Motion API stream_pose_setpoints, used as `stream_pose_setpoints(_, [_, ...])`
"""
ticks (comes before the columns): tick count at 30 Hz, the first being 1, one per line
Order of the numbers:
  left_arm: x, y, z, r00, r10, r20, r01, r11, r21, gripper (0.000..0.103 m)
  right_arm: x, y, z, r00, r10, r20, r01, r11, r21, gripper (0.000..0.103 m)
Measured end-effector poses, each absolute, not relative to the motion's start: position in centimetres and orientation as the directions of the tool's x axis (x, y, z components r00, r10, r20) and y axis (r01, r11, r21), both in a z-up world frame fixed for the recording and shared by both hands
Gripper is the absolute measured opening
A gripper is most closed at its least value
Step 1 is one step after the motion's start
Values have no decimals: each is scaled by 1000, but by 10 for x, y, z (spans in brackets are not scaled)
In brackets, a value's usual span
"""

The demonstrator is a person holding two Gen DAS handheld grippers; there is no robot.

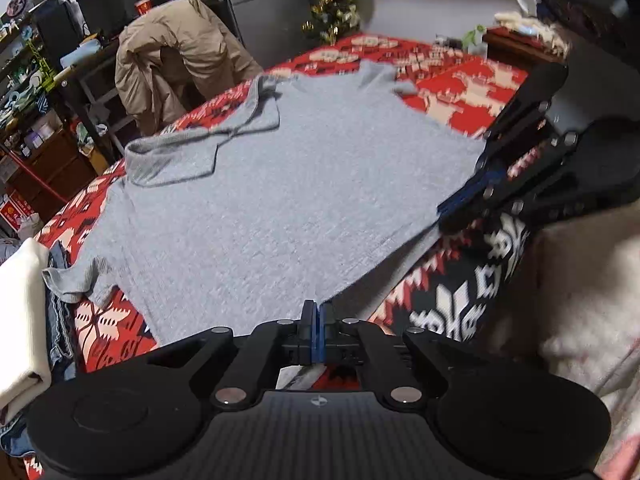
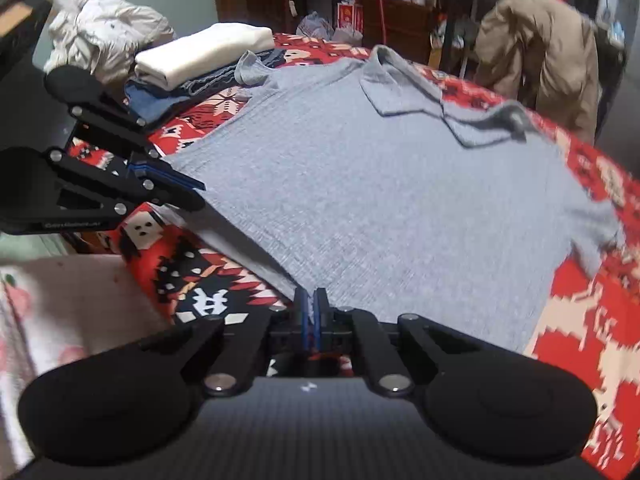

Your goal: Fold clothes

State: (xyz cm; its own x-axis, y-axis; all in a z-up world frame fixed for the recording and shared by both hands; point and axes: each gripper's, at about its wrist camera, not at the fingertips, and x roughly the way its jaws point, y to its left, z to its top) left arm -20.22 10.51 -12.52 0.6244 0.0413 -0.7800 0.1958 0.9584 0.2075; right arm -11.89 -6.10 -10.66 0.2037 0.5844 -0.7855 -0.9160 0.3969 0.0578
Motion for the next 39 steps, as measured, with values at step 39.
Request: stream_pose_setpoints(39, [-189,108,-134,576,52,-816,106,985,138,13,-42,-181,-122,442,401,-802,-481,861,166,5])
